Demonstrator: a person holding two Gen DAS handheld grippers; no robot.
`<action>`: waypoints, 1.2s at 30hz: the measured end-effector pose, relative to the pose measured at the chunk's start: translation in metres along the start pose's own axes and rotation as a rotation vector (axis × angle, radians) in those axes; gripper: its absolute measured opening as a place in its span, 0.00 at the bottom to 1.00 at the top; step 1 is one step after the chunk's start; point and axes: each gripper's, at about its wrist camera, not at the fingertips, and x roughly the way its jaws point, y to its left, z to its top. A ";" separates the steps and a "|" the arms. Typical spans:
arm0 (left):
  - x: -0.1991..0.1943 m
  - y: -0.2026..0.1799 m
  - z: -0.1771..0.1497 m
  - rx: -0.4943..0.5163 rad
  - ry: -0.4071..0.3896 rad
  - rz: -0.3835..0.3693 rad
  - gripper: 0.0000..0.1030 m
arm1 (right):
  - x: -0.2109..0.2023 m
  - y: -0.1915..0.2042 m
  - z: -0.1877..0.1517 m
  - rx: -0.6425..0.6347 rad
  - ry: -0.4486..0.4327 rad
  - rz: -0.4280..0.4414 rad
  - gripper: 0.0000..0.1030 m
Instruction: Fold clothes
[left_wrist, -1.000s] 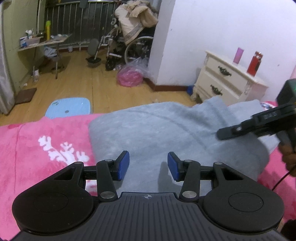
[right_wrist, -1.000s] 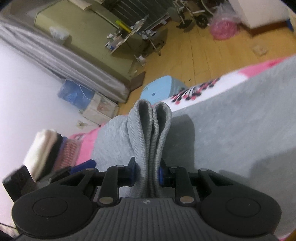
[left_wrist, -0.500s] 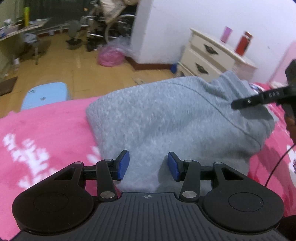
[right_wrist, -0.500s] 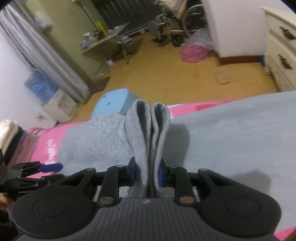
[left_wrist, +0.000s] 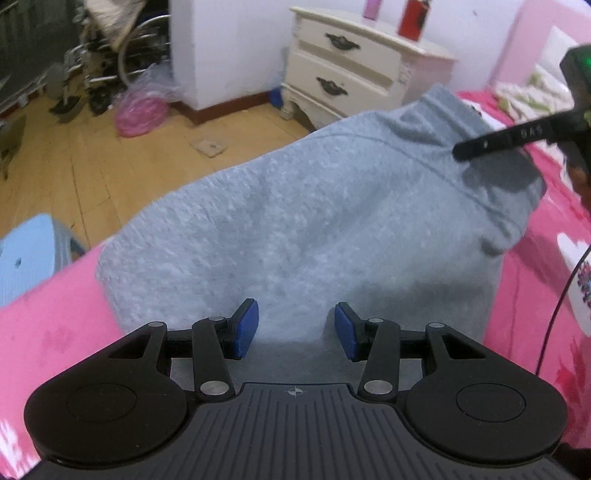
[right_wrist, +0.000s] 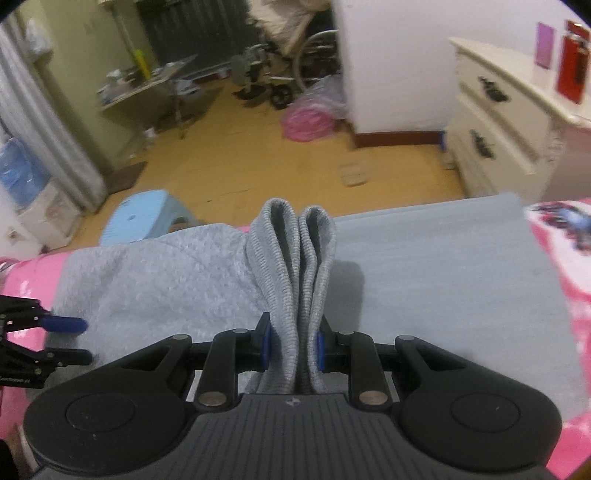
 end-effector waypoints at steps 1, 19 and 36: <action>0.004 -0.003 0.004 0.009 0.014 -0.001 0.44 | -0.002 -0.007 0.001 0.000 -0.003 -0.019 0.23; 0.043 -0.042 0.055 -0.001 0.060 -0.014 0.44 | -0.008 -0.114 0.022 0.009 -0.010 -0.173 0.23; 0.046 -0.035 0.066 -0.047 0.053 -0.003 0.44 | 0.022 -0.176 0.023 0.082 -0.035 -0.186 0.43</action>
